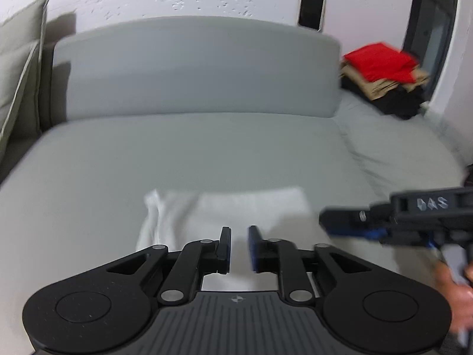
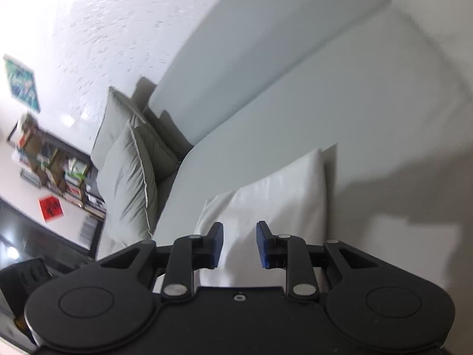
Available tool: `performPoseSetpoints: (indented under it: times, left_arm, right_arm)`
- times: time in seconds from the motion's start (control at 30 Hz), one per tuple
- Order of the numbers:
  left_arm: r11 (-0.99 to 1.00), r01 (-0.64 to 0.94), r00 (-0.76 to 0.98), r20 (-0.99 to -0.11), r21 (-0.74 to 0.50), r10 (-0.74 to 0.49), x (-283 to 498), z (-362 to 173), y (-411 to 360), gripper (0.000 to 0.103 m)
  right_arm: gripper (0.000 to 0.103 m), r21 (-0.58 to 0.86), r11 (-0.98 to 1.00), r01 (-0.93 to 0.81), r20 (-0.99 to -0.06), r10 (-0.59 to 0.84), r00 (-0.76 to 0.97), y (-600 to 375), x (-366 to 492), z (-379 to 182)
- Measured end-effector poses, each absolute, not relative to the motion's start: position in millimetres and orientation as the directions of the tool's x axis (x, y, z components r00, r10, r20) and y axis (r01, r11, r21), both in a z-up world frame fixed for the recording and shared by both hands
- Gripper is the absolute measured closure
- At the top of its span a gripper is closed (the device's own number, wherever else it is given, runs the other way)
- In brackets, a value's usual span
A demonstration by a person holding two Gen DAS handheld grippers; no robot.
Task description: Fold clothes
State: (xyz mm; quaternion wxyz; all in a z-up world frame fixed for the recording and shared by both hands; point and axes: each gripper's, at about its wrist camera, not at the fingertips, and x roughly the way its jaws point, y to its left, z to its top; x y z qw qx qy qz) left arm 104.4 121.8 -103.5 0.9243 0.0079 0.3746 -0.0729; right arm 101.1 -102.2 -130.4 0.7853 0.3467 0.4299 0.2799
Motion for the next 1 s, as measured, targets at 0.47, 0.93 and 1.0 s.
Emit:
performPoseSetpoints:
  times: [0.47,0.93,1.0]
  left_arm:
    - [0.913,-0.392,0.623,-0.698,0.111,0.352,185.7,-169.1,177.4,0.092]
    - [0.996,0.015,0.689,-0.723,0.088,0.053,34.0,-111.7,59.2,0.063]
    - [0.99,0.068,0.664,-0.746,0.125,0.049,16.4,-119.2,37.1,0.063]
  right_arm:
    - [0.103,0.739,0.67,0.067,-0.51,0.493,0.705,-121.8,163.2,-196.0]
    - [0.071,0.519,0.805,-0.288,-0.617,0.586,0.526,-99.0,41.6,-105.7]
    - [0.071,0.451,0.785,-0.425,-0.647,0.615,0.45,-75.3,19.0,-101.4]
